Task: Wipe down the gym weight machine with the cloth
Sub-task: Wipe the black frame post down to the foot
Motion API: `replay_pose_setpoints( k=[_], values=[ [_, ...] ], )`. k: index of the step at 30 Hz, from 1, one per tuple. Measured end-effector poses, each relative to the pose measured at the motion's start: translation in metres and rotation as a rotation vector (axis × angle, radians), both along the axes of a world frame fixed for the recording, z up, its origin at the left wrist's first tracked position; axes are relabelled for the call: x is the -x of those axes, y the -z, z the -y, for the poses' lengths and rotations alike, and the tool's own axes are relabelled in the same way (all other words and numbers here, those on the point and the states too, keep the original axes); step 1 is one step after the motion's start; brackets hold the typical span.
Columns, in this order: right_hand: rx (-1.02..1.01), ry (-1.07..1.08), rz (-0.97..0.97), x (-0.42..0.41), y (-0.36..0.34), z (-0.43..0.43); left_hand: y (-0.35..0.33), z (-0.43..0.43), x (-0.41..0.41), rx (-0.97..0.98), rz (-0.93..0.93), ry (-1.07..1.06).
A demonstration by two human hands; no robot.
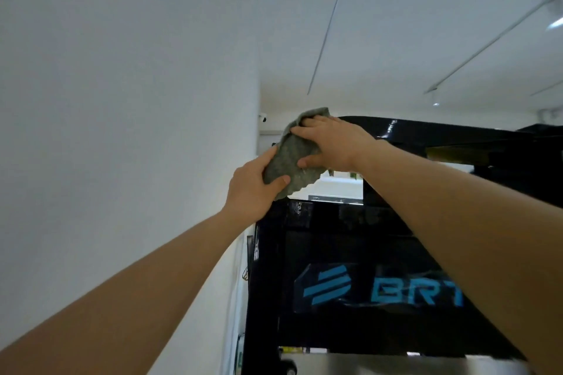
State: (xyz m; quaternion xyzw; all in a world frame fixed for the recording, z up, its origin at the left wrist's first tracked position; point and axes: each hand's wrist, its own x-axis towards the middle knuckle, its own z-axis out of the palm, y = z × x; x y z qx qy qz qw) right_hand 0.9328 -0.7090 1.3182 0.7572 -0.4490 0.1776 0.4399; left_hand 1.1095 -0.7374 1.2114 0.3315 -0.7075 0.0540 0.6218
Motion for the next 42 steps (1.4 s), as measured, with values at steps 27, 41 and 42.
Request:
replay_pose_setpoints(
  k=[27, 41, 42],
  values=[
    [-0.096, 0.240, 0.412, 0.160, -0.056, -0.007, -0.139, 0.007, 0.127, 0.272, 0.760, -0.402],
    [-0.055, 0.026, 0.178, 0.053, -0.038, -0.002, -0.086, 0.021, 0.000, 0.052, 0.400, -0.066],
    [-0.066, 0.012, 0.166, 0.045, -0.036, 0.000, -0.078, 0.023, -0.007, 0.024, 0.361, -0.044]
  ],
)
